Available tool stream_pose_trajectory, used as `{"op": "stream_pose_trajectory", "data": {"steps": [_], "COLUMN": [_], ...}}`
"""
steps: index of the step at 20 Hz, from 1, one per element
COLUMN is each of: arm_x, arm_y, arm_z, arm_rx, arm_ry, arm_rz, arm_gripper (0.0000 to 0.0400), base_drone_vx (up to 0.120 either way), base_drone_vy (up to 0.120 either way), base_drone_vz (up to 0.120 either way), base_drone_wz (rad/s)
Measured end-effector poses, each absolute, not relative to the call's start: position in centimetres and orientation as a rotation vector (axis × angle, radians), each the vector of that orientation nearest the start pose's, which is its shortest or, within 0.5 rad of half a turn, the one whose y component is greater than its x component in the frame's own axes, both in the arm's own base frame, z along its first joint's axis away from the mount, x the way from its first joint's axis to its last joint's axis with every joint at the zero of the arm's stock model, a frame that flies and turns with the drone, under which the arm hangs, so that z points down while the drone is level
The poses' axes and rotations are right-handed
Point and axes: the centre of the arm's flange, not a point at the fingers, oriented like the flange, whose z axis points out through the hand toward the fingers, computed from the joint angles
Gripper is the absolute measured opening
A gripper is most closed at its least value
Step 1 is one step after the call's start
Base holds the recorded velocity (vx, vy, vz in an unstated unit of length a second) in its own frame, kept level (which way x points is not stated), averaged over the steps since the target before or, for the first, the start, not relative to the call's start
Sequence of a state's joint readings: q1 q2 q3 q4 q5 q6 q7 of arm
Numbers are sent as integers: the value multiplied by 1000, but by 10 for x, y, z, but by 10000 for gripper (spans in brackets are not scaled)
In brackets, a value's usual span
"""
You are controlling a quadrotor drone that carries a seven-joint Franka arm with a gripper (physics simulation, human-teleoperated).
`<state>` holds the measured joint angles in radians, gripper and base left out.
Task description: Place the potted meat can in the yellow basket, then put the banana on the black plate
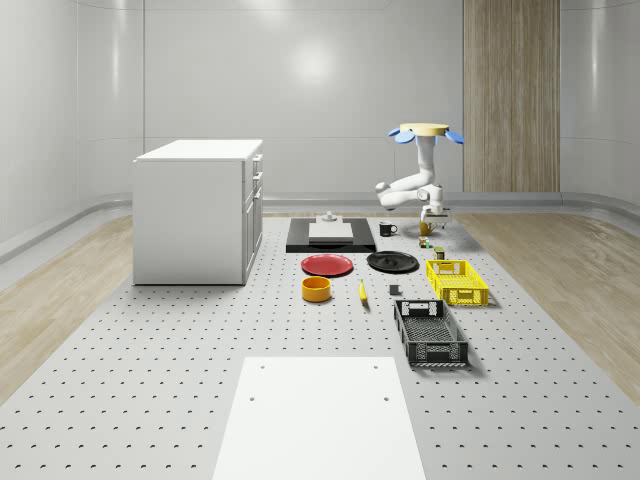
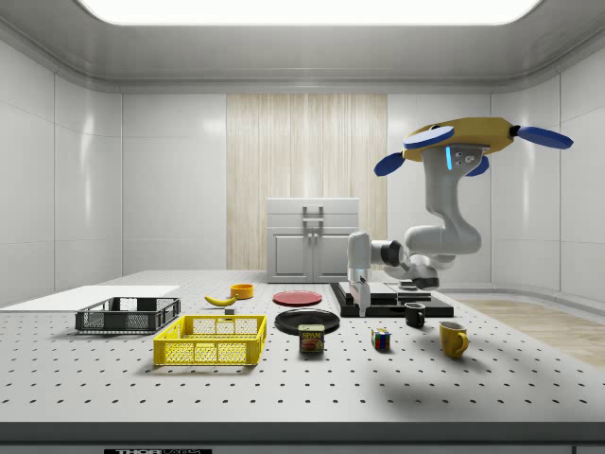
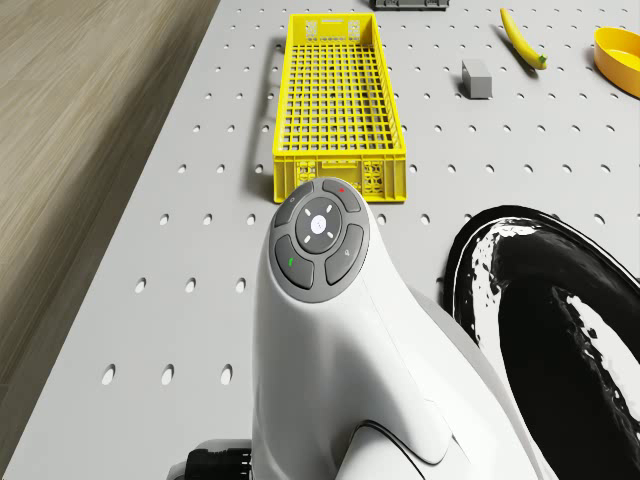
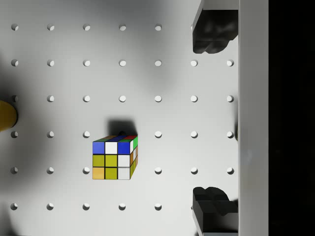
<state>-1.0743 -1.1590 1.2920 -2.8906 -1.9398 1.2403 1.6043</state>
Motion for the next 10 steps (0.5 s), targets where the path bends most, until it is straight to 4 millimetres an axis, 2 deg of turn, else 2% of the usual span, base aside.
{"op": "stream_pose_trajectory", "data": {"steps": [4, 7, 8, 10], "arm_x": [307, 307, 307, 307], "arm_y": [0, 0, 0, 0], "arm_z": [491, 491, 491, 491], "arm_rx": [1, 1, 1, 1], "arm_ry": [-2, -2, -2, -2], "arm_rz": [784, 784, 784, 784], "arm_gripper": [400, 400, 400, 400], "base_drone_vx": [120, 120, 120, 120], "base_drone_vy": [-10, -107, 0, 0], "base_drone_vz": [-120, -120, -120, 0], "base_drone_wz": [0, 0, 0, 0]}}
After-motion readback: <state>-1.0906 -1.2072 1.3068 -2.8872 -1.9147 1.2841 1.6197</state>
